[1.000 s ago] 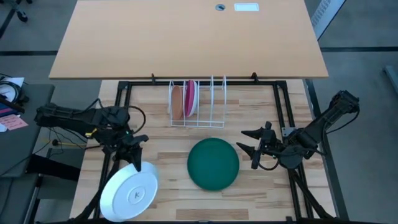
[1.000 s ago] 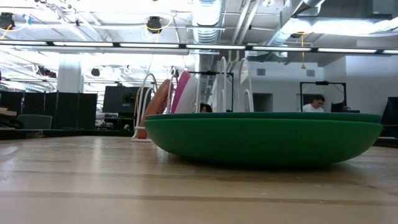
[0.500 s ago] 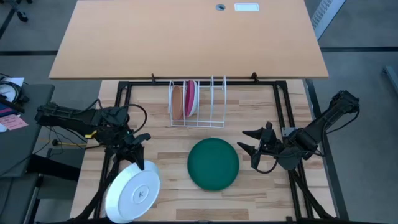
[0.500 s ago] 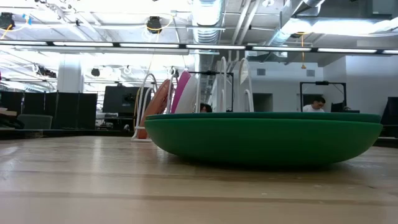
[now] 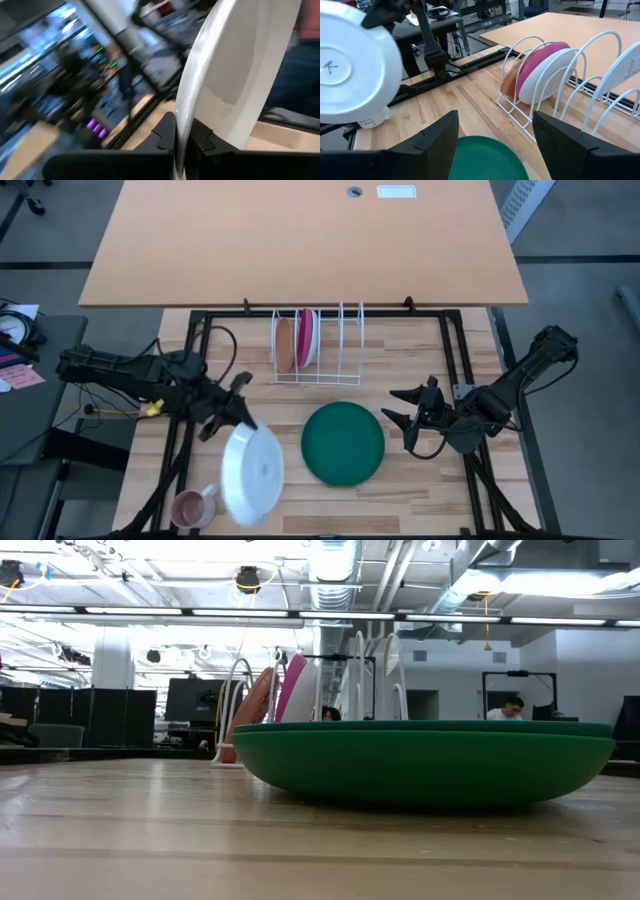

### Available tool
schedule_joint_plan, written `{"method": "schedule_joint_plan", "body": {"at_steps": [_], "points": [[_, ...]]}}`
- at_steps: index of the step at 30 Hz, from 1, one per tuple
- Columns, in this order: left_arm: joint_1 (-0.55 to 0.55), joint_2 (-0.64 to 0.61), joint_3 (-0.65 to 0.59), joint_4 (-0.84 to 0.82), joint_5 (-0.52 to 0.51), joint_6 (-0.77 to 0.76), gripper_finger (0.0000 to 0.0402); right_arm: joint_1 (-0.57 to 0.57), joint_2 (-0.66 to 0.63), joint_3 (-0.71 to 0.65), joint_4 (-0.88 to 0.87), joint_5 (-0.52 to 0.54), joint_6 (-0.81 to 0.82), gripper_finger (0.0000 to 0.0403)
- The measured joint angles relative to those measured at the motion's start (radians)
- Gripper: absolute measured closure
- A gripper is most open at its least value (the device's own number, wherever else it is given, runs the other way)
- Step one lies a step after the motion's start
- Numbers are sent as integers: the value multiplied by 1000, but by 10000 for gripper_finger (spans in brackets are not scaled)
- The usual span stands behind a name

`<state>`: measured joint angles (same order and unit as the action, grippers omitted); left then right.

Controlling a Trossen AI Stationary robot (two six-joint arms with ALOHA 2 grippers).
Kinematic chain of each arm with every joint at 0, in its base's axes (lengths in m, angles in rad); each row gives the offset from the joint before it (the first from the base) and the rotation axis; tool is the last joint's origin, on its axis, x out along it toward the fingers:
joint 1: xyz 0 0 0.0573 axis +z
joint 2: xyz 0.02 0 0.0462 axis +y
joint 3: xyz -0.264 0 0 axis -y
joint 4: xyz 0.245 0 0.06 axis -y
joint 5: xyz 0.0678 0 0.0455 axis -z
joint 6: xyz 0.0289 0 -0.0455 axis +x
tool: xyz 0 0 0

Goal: Sort dishes
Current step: Put the white plate in the dish rack

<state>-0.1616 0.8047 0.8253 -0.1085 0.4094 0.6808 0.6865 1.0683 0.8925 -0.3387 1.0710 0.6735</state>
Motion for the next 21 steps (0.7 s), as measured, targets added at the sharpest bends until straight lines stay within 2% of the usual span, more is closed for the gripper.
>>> {"method": "schedule_joint_plan", "body": {"at_steps": [12,17,21], "points": [[1,0,0,129,-672,-246,401,0,0,0,0,0,0,143],[0,0,0,193,-866,-321,401,0,0,0,-1,0,0,143],[1,-1,0,200,-950,-377,401,0,0,0,-1,0,0,143]]}}
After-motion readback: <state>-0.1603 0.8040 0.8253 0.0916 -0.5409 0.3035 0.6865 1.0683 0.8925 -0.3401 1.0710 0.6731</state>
